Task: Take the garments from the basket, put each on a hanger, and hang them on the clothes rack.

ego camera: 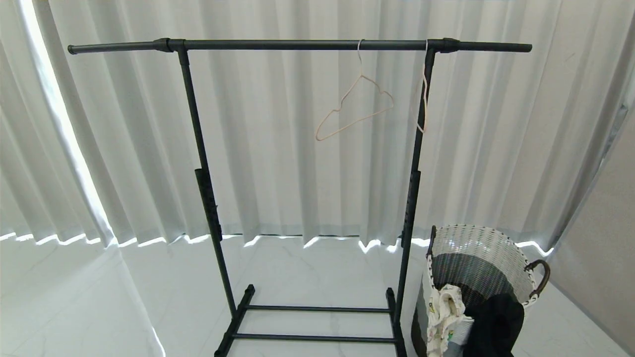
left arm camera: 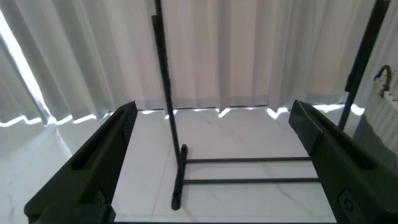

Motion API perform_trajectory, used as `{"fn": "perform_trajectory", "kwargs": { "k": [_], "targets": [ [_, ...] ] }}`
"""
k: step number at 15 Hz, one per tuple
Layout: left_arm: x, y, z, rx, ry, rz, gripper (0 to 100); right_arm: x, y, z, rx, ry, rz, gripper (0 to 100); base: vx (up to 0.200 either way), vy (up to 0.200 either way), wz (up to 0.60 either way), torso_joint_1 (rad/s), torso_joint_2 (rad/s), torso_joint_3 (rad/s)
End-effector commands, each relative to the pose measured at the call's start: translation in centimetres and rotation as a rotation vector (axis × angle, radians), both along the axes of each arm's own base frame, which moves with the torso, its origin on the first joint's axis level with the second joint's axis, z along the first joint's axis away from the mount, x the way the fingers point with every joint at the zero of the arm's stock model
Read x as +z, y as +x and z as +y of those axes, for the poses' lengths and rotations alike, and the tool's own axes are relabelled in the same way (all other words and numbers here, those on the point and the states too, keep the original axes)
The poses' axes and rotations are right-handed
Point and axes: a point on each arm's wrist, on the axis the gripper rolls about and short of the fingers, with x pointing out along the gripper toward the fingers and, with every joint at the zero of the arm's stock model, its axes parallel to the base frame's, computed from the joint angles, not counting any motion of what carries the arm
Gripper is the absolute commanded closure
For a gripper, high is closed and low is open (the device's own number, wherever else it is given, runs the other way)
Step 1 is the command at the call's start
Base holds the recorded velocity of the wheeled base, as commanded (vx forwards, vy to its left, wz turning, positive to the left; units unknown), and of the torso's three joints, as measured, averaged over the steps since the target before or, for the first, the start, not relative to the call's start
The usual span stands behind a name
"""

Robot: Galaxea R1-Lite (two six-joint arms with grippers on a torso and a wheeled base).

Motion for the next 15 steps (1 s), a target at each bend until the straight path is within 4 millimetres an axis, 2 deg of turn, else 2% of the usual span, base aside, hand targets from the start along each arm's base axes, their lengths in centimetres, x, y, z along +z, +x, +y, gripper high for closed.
{"fn": "perform_trajectory", "kwargs": {
  "k": [1,2,14,15],
  "targets": [
    [0.01,0.01,0.0,0.001,0.0,0.0,0,0.0,0.0,0.0,0.001,0.001,0.0,0,0.0,0.0,0.0,0.0,0.0,0.0],
    [0.01,0.01,0.0,0.0,0.0,0.0,0,0.02,0.0,0.0,0.001,0.001,-0.002,0,0.0,0.0,0.0,0.0,0.0,0.0],
    [0.01,0.0,0.0,0.003,-0.02,0.0,0,0.02,0.0,0.0,0.002,-0.001,-0.002,0,0.2,0.0,0.0,0.001,0.0,0.003],
    [0.01,0.0,0.0,0.0,-0.02,0.0,0,0.02,0.0,0.0,0.005,-0.012,-0.002,0,0.0,0.0,0.0,0.0,0.0,0.0]
  ]
}}
